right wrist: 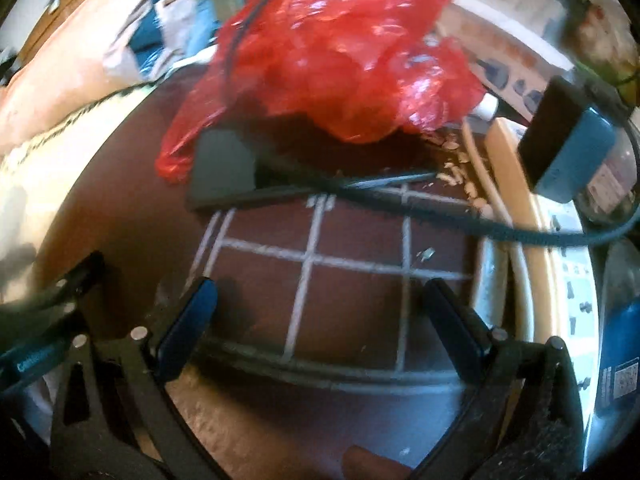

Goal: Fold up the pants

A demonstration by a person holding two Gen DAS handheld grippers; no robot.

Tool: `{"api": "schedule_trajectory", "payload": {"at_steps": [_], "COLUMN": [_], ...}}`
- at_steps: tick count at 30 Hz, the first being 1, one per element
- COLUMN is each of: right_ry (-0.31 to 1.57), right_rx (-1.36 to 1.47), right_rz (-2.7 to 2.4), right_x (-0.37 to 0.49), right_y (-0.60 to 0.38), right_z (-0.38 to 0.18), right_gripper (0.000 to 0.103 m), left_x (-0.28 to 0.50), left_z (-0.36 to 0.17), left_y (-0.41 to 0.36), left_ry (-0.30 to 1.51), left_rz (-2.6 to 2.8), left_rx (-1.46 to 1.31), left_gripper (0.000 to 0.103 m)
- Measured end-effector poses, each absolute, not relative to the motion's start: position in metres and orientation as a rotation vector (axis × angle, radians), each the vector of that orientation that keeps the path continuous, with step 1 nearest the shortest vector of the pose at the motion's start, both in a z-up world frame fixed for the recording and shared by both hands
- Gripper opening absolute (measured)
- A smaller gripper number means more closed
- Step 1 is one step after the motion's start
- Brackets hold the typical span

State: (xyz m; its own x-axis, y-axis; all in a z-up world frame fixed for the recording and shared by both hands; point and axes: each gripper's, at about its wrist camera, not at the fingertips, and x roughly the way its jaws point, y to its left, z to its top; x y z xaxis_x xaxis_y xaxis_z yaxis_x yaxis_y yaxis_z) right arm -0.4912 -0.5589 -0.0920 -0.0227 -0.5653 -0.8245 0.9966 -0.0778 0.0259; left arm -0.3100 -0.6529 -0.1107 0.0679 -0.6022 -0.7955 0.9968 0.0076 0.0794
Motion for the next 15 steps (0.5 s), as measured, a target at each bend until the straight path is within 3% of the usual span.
{"api": "schedule_trajectory", "payload": {"at_steps": [15], "right_ry": [0.686], "right_rx": [0.85], "right_rz": [-1.559], "right_x": [-0.533], "right_y": [-0.607], "right_z": [-0.091], "right_gripper": [0.103], "left_x": [-0.319], "left_z": [-0.11], "left_y": [-0.695], "left_ry": [0.765], "left_rz": [-1.412], "left_rx": [0.714], "left_gripper": [0.103]}}
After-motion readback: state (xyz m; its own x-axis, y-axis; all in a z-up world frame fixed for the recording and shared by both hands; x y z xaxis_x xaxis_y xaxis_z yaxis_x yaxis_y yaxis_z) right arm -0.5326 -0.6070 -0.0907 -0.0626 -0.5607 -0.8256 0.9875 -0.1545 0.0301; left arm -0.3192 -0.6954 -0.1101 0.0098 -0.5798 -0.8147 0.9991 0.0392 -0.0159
